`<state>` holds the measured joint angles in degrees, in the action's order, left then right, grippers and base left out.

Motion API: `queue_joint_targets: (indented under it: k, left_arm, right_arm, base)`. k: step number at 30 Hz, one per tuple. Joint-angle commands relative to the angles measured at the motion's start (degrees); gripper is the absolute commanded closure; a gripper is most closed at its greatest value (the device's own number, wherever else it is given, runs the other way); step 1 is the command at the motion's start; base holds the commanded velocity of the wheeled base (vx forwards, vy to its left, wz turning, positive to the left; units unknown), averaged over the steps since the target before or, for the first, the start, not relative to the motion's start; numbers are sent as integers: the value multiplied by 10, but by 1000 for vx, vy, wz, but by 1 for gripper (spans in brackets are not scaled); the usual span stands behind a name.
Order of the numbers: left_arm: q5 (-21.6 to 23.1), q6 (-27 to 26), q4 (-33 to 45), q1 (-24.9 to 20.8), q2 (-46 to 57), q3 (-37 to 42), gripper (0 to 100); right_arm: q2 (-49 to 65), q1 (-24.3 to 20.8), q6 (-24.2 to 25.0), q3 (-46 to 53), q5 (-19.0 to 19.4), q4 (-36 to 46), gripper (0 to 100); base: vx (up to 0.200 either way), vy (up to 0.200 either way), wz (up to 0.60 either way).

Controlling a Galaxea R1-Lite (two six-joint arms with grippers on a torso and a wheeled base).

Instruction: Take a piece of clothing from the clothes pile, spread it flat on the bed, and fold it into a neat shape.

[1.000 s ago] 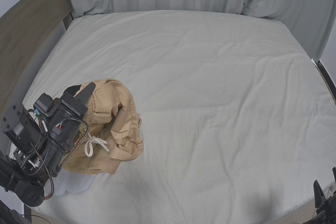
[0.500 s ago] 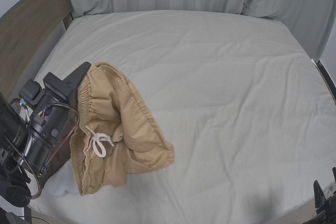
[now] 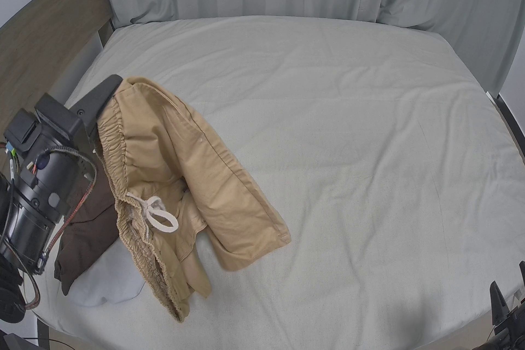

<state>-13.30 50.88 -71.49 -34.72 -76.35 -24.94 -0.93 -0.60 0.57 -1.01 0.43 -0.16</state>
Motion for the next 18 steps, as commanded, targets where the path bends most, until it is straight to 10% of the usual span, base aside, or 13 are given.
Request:
queue_joint_targets:
  k: [1, 11, 18]
  left_arm:
    - [1, -3, -3, 0, -14, 26, 100]
    - [2, -8, -7, -6, -94, 43, 100]
    - [1, -7, -25, -109, -219, -23, 100]
  right_arm:
    - [9, 0, 0, 10, 0, 0, 0]
    - [9, 0, 0, 10, 0, 0, 0]
    - [9, 0, 0, 10, 0, 0, 0]
  base:
    - [0, 0, 0]
    - [0, 0, 0]
    - [0, 0, 0]
